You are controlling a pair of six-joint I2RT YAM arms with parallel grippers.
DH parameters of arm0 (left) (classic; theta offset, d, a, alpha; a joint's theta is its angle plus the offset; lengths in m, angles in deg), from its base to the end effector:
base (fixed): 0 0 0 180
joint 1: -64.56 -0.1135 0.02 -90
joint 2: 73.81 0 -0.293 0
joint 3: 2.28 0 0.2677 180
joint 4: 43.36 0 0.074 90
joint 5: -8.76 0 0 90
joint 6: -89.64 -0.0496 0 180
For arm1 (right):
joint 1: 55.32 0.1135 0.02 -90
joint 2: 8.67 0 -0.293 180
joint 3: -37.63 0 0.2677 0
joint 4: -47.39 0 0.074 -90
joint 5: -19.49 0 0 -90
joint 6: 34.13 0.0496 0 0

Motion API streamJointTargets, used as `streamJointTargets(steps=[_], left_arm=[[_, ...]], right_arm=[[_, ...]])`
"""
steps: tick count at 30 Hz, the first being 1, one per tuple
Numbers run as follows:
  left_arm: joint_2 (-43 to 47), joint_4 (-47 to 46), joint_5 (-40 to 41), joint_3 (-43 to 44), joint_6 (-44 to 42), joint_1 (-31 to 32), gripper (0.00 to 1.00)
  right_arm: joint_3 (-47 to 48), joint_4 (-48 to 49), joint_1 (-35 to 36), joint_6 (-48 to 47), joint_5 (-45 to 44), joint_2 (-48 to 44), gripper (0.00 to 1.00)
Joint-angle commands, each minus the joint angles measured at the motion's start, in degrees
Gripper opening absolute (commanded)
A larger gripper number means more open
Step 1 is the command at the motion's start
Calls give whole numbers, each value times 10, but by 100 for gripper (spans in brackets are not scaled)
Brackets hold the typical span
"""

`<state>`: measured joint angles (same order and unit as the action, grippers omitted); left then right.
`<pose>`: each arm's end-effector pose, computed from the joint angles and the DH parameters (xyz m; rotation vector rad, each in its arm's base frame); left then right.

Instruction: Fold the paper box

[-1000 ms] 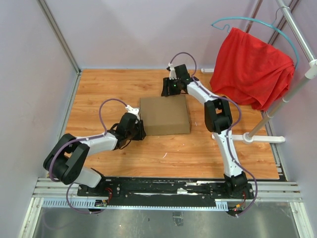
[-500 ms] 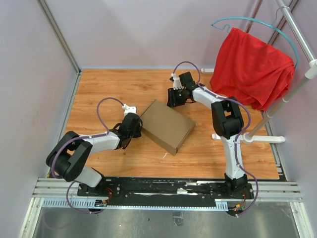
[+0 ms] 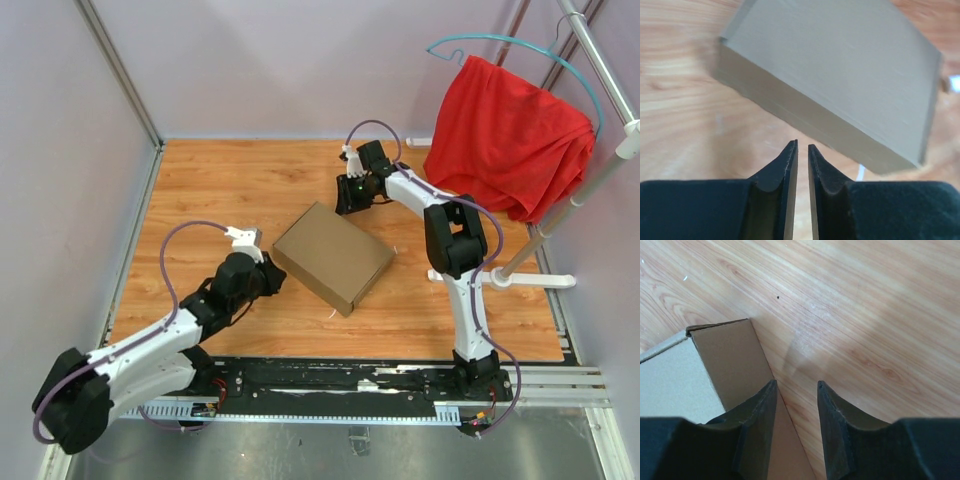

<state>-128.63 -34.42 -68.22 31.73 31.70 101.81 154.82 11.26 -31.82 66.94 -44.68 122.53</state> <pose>0.1720 -0.1168 0.1972 -0.0440 2.1138 -0.4981 0.4946 0.2386 0.1781 -0.4751 2.4517 0.8130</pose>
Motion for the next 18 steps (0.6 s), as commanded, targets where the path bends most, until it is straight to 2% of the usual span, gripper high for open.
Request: streamJointTargets(steps=[1, 4, 6, 11, 18], left_arm=[[72, -9, -156, -33, 31, 41, 18], [44, -24, -181, -34, 32, 99, 17], [-6, -46, -183, -34, 27, 123, 17], [-137, -74, -180, -7, 14, 154, 16], [-216, -153, -147, 32, 18, 168, 18]], right_arm=[[18, -33, 9, 1, -13, 12, 39], [17, -34, 11, 3, -8, 14, 38], [16, -35, 13, 4, -8, 15, 38], [5, -40, 22, -2, -6, 15, 38], [-11, -44, 39, -14, -3, 15, 38]])
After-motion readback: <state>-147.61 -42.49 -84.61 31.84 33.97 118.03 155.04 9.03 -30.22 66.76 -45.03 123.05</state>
